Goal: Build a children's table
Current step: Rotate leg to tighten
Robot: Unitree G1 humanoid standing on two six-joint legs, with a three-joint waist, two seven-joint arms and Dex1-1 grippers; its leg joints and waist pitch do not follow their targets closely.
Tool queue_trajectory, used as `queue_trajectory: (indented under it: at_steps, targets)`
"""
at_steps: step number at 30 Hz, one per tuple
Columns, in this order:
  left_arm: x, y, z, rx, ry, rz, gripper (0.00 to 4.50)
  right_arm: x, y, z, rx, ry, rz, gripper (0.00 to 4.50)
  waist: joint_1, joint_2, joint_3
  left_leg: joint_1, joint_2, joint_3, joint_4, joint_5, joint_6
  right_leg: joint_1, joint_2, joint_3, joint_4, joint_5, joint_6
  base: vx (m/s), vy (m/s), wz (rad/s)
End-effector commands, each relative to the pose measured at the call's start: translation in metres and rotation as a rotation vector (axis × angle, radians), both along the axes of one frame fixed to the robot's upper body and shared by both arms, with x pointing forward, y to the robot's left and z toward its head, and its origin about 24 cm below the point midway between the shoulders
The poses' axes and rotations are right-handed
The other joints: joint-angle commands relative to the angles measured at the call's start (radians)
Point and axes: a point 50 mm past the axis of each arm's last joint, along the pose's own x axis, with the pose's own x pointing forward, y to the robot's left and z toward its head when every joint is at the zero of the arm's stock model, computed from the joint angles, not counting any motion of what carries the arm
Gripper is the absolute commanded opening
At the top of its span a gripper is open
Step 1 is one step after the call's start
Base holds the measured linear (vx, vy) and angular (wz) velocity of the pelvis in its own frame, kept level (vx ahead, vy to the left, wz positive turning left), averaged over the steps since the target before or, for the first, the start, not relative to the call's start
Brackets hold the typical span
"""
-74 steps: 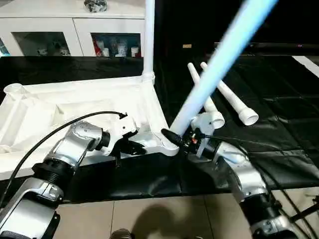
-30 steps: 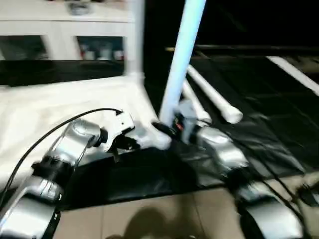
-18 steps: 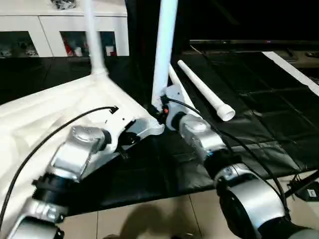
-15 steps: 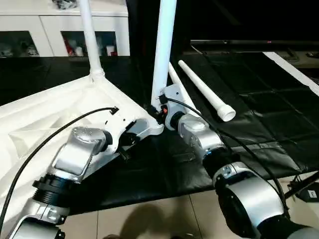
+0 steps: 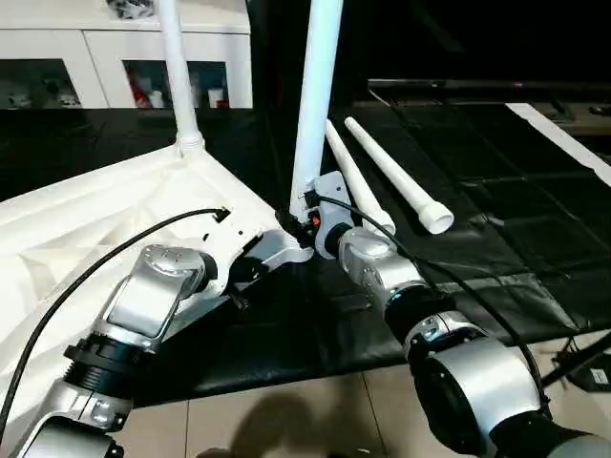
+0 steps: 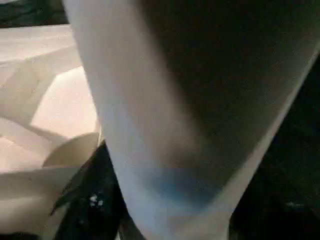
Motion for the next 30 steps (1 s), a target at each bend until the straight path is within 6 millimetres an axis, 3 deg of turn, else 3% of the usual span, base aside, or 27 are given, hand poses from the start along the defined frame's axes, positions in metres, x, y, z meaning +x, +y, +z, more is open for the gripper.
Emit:
queue_trajectory:
  at_steps: [1, 5, 9, 15, 18, 19, 23, 24, 27, 30]
  targets:
    - [0.015, 0.003, 0.031, 0.008, -0.154, -0.008, 0.00, -0.008, -0.021, -0.027, -0.038, 0.097, -0.049, 3.24, 0.003, 0.033, -0.078, 0.015, 0.005, 0.006, -0.069, -0.331, -0.026, 0.055, -0.070, 0.051, -0.076, -0.312, -0.163, 0.000, 0.000, 0.00]
    - [0.019, 0.005, 0.026, 0.035, -0.160, -0.020, 0.00, -0.010, -0.032, -0.027, -0.003, 0.058, -0.031, 3.62, 0.007, 0.032, -0.078, 0.015, 0.006, 0.005, -0.070, -0.341, -0.024, 0.057, -0.071, 0.050, -0.079, -0.331, -0.157, 0.000, 0.000, 0.00]
    - [0.022, 0.006, 0.023, 0.071, -0.188, -0.075, 0.00, -0.016, -0.045, -0.030, 0.032, 0.019, 0.013, 3.98, 0.014, 0.030, -0.080, 0.011, 0.008, 0.005, -0.071, -0.303, -0.016, 0.061, -0.072, 0.051, -0.074, -0.298, -0.163, 0.000, 0.000, 0.00]
    - [0.013, 0.001, 0.009, 0.067, -0.138, -0.292, 0.00, -0.031, -0.075, -0.026, 0.078, -0.072, 0.151, 4.48, 0.032, 0.027, -0.082, 0.011, 0.008, 0.009, -0.070, -0.284, 0.009, 0.067, -0.073, 0.052, -0.080, -0.292, -0.153, 0.000, 0.000, 0.00]
    - [0.010, 0.000, 0.006, 0.057, -0.122, -0.346, 0.00, -0.032, -0.082, -0.020, 0.080, -0.100, 0.200, 4.48, 0.029, 0.029, -0.079, 0.012, 0.010, 0.009, -0.071, -0.300, 0.005, 0.062, -0.071, 0.050, -0.080, -0.303, -0.165, 0.000, 0.000, 0.00]
    - [0.005, 0.000, 0.001, 0.070, -0.094, -0.435, 0.00, -0.035, -0.091, -0.013, 0.040, -0.137, 0.298, 4.48, 0.031, 0.031, -0.075, 0.018, 0.009, 0.007, -0.072, -0.343, 0.006, 0.059, -0.073, 0.048, -0.090, -0.370, -0.153, 0.000, 0.000, 0.00]
    - [0.001, 0.001, -0.002, 0.091, -0.070, -0.544, 0.00, -0.043, -0.097, -0.003, -0.016, -0.144, 0.503, 4.48, 0.041, 0.032, -0.071, 0.029, 0.011, 0.009, -0.072, -0.367, 0.007, 0.052, -0.074, 0.049, -0.097, -0.435, -0.137, 0.000, 0.000, 0.00]
    - [0.000, 0.002, -0.003, 0.097, -0.059, -0.571, 0.00, -0.045, -0.099, -0.002, -0.035, -0.139, 0.559, 4.48, 0.044, 0.031, -0.071, 0.026, 0.010, 0.007, -0.073, -0.380, 0.009, 0.058, -0.074, 0.045, -0.101, -0.468, -0.123, 0.000, 0.000, 0.00]
    - [-0.004, 0.003, -0.004, 0.106, -0.037, -0.651, 0.00, -0.049, -0.102, 0.002, -0.075, -0.121, 0.662, 4.48, 0.047, 0.028, -0.070, 0.029, 0.011, 0.005, -0.075, -0.390, 0.010, 0.058, -0.075, 0.043, -0.104, -0.499, -0.110, 0.000, 0.000, 0.00]
    - [-0.006, 0.004, -0.004, 0.118, -0.019, -0.711, 0.00, -0.051, -0.100, 0.003, -0.126, -0.108, 0.743, 4.48, 0.047, 0.025, -0.071, 0.027, 0.012, 0.004, -0.075, -0.383, 0.007, 0.057, -0.077, 0.044, -0.101, -0.492, -0.117, 0.000, 0.000, 0.00]
